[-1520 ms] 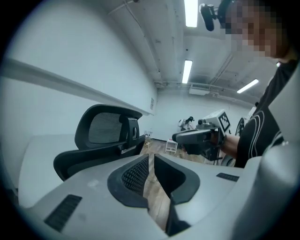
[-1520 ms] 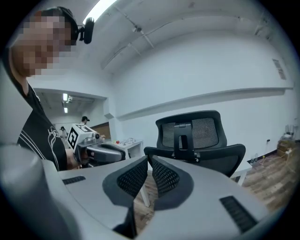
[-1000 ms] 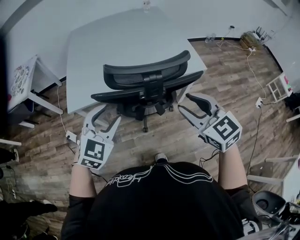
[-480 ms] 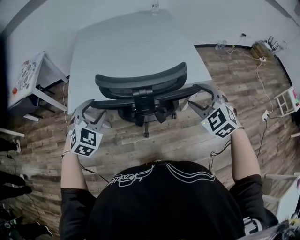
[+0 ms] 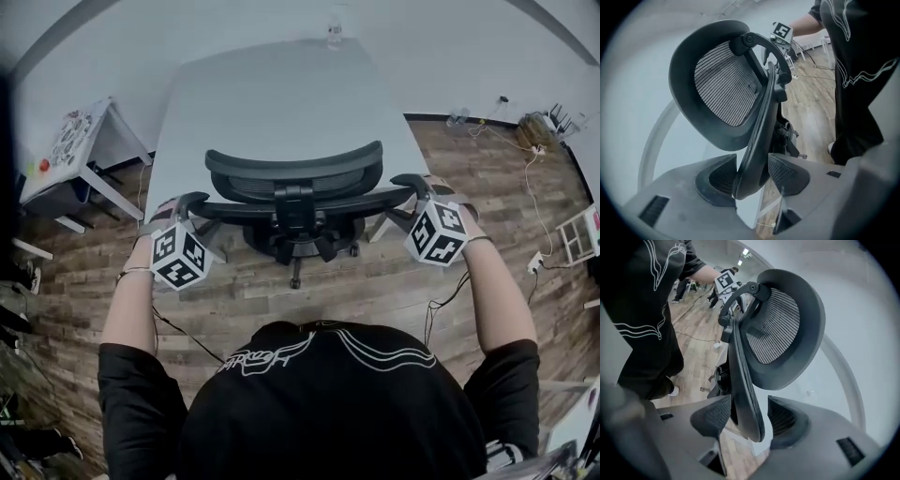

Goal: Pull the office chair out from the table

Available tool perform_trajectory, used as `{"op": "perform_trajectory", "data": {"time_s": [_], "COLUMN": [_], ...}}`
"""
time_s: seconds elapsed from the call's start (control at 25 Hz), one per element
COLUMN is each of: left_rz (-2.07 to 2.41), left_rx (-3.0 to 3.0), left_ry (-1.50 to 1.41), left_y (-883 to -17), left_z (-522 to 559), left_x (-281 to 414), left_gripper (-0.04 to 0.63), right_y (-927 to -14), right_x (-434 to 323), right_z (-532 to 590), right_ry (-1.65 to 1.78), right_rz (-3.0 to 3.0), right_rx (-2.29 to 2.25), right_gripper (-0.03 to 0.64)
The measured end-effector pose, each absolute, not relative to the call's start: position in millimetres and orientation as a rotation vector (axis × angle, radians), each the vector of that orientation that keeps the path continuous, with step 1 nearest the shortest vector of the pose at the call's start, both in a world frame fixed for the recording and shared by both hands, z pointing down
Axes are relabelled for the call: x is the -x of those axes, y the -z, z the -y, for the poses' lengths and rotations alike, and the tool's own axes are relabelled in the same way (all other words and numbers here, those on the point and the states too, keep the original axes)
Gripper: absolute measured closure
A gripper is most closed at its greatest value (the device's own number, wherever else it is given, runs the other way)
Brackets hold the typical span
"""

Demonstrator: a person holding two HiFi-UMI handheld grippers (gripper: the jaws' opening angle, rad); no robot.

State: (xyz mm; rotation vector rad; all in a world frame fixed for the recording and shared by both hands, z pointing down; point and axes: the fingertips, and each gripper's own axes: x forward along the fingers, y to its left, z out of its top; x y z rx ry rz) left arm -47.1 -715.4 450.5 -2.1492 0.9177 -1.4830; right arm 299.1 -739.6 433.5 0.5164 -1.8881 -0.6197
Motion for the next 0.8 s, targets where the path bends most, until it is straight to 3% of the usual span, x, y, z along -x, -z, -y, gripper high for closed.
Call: {"op": "perform_trajectory", "data": {"time_s": [0.16,0.28,0.4,0.8], "left_rz": [-0.824,-0.724,-0.644,-0.604], "left_rx": [2.121,2.107,2.121,2.147], "left_ry": [1.558,1.656,1.739,1.835], "left_y": [-453.2,-455.0,-458.3,-458.8], "left_z": [718.6,717.6,716.5,715.1], "left_x": [48.3,47.8,46.6,46.8], "left_gripper": [0.399,0.422,0.437,0.448], "right_y": [-439.4,-443.6,-444.9,-452.7], "right_x": [-297.1,-298.8,-299.4,-300.5], "right_z": [741.6,743.8,744.0,740.8], "right_ry": [0.623,0.64,0.624,0.457], "right_rz": [1.886,1.88,1.878,1.751], "right_rx": [-0.49,-0.483,-0.453,-0.245], "right_gripper": [0.353,0.403,0.411,0.448]}}
